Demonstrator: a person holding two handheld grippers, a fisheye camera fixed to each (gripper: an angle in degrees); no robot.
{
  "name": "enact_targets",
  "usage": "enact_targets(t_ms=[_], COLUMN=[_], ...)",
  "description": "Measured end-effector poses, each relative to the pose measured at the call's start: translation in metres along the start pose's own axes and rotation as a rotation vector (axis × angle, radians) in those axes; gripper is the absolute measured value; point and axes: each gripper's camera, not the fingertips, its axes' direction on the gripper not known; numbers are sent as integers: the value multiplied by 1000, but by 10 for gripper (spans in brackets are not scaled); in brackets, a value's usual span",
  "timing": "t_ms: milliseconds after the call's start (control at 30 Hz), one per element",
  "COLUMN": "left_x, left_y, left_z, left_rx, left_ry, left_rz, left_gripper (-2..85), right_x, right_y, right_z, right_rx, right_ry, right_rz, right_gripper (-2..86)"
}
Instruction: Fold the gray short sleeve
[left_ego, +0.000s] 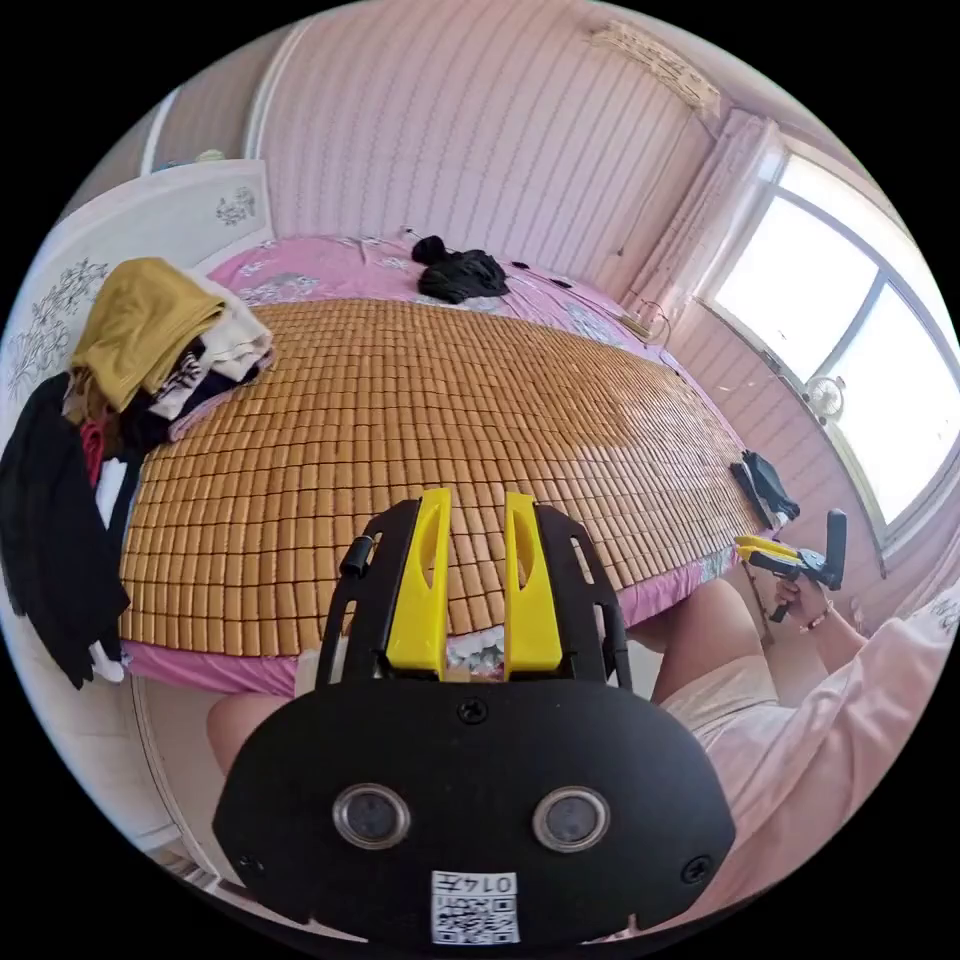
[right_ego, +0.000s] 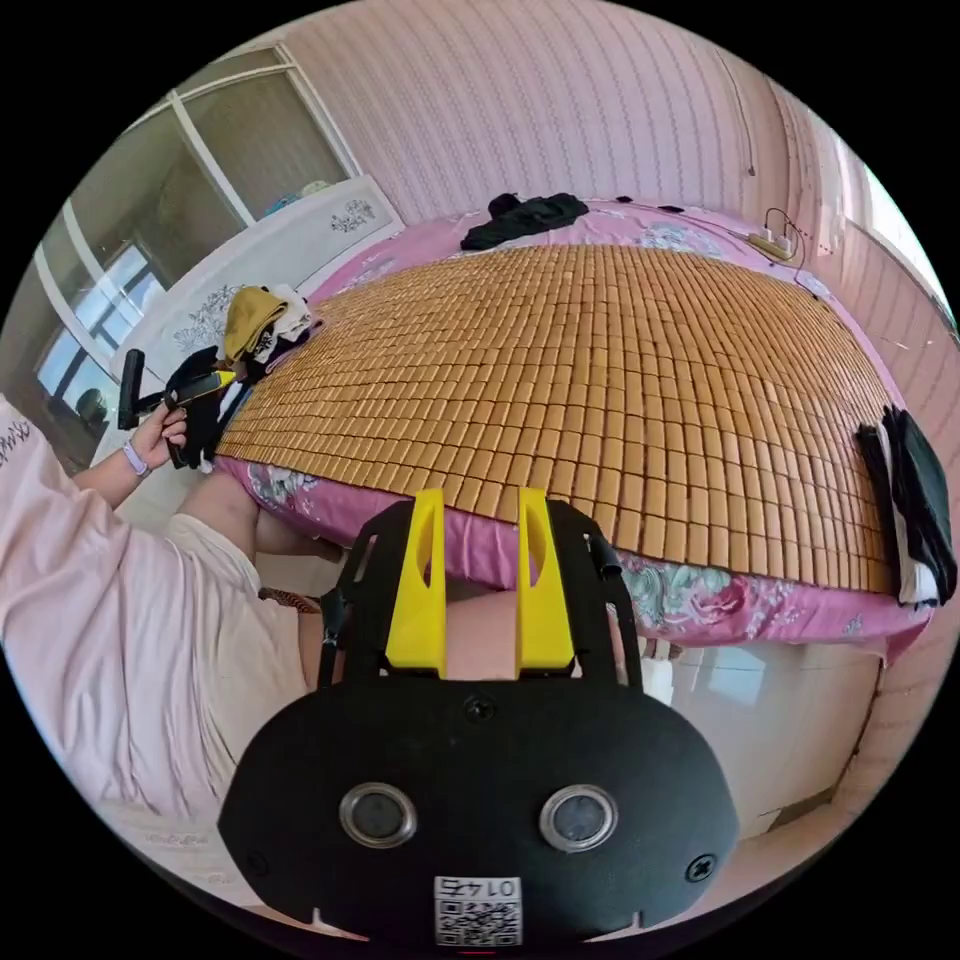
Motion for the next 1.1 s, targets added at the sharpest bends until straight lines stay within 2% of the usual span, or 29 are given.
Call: enact_targets(t_ms=[167, 333, 533, 633, 900, 1000, 1100], left_x=[-89, -147, -195, -227, -305, -320, -320], left_y=[71, 130, 147, 141, 115, 111, 105], left_z=[-113, -171, -217, -246, -289, -291, -293], left_rx=[154, 184, 239, 272, 231, 213, 201], left_ry=[-225, -382, -549, -624, -704, -645, -638], left_rz=[-210, -375, -405, -415, -387, -415, -392], left_gripper=[87, 88, 99, 103, 117, 84, 60], right_x=[-127, -278, -413, -471, -656, -710, -735], right_y=[-107, -201, -294, -331, -375, -380, -386], right_z=[77, 142, 189, 201, 250, 286, 332], right_rx=[-98, -176, -235, -199, -121, -145, -292], right_ry=[-244, -423, -572, -586, -384, -267, -32], right_rz=[-379, -693, -782, -810, -1209, -1219, -1148], right_gripper=[110, 112, 114, 114, 115, 115, 104])
